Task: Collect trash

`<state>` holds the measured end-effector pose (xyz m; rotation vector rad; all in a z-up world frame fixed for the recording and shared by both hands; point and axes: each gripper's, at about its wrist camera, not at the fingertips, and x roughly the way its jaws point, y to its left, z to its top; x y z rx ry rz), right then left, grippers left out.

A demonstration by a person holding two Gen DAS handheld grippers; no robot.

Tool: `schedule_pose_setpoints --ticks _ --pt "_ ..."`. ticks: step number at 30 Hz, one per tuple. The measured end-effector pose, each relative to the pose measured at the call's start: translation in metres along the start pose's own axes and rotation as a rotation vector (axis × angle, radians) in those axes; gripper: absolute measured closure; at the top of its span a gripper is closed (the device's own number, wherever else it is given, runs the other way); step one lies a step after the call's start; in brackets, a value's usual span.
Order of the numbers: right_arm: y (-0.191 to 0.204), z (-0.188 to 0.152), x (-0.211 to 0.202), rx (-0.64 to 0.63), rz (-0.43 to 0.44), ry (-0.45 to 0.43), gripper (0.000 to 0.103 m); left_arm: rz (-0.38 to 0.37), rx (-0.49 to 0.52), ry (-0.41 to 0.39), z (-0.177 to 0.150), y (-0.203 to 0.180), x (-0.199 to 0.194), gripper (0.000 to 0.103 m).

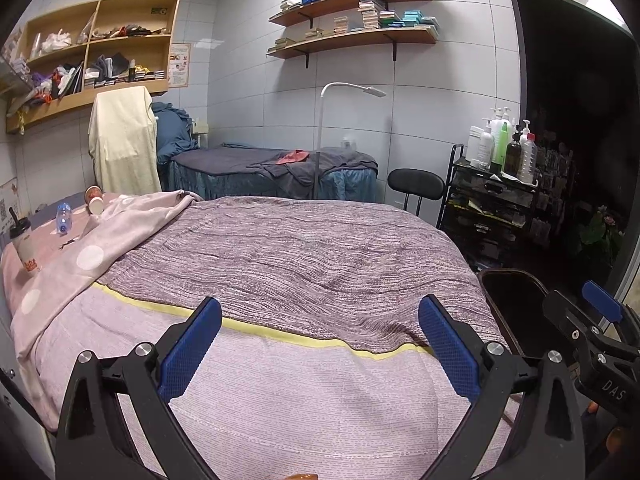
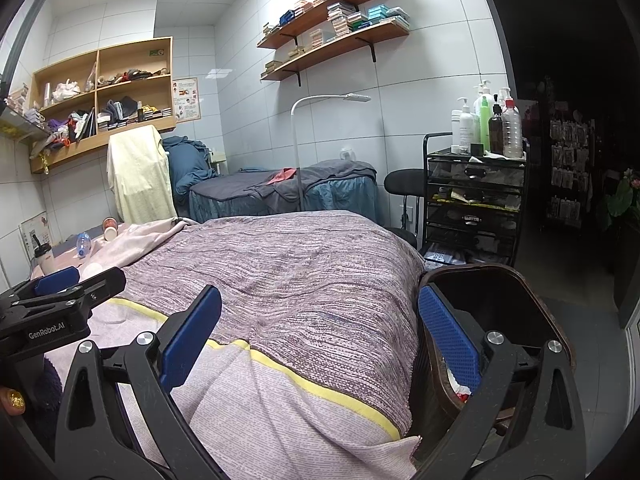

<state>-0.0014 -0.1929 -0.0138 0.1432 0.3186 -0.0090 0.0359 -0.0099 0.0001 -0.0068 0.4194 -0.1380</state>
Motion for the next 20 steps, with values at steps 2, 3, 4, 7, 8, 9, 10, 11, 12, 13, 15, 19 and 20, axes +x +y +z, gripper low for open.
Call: schedule_pose_setpoints --ticks 2,3,4,7,8,9,10,11,12,13,15,19,20 --pt "0.0003 -0.0003 0.0002 -0.001 0.000 0.000 0.006 0.000 0.000 0.000 0.0001 0.0001 -0.0001 0.006" --pt "-0.0003 0.0002 0.0003 0.001 0.000 0.001 0.006 0.002 0.000 -0.001 0.0001 0.0001 0.0000 0.006" --pt "-0.0003 0.0003 0.0003 0.000 0.000 0.001 0.006 0.005 -0.001 -0.002 0.0000 0.0001 -0.0002 0.006" --pt "0.0011 -0.0001 0.0017 -0.001 0.000 0.005 0.006 0.015 -0.002 -0.007 -0.0005 0.0003 -0.0001 0.006" --pt "0.0016 -0.0005 0.0016 -0.001 0.001 0.005 0.006 0.016 0.000 -0.006 -0.0002 0.0002 0.0004 0.006" --pt "0.0017 -0.0004 0.0016 -0.001 0.000 0.005 0.006 0.015 0.001 -0.004 -0.0002 0.0002 0.0008 0.006" --pt "0.0016 -0.0004 0.0017 -0.001 0.000 0.004 0.006 0.019 0.001 -0.005 -0.0003 0.0003 0.0009 0.006" --pt "0.0017 -0.0005 0.0017 -0.001 0.000 0.004 0.006 0.023 0.000 -0.007 -0.0001 0.0004 0.0009 0.006" --pt "0.0022 -0.0009 0.0019 -0.001 0.000 0.006 0.006 0.022 0.001 -0.005 0.0003 0.0006 0.0008 0.006" --pt "0.0019 -0.0008 0.0018 0.000 0.000 0.006 0.006 0.017 0.004 0.000 0.0005 0.0003 0.0015 0.006" --pt "0.0023 -0.0012 0.0014 0.001 0.001 0.006 0.006 0.015 0.008 -0.001 0.0004 -0.0003 0.0010 0.006" --pt "0.0020 -0.0011 0.0015 0.001 0.001 0.007 0.006 0.032 0.026 -0.016 -0.0004 -0.0037 -0.0024 0.006" --pt "0.0027 -0.0018 0.0015 0.003 0.001 0.008 0.006 0.032 0.024 -0.010 -0.0003 -0.0037 -0.0018 0.006"
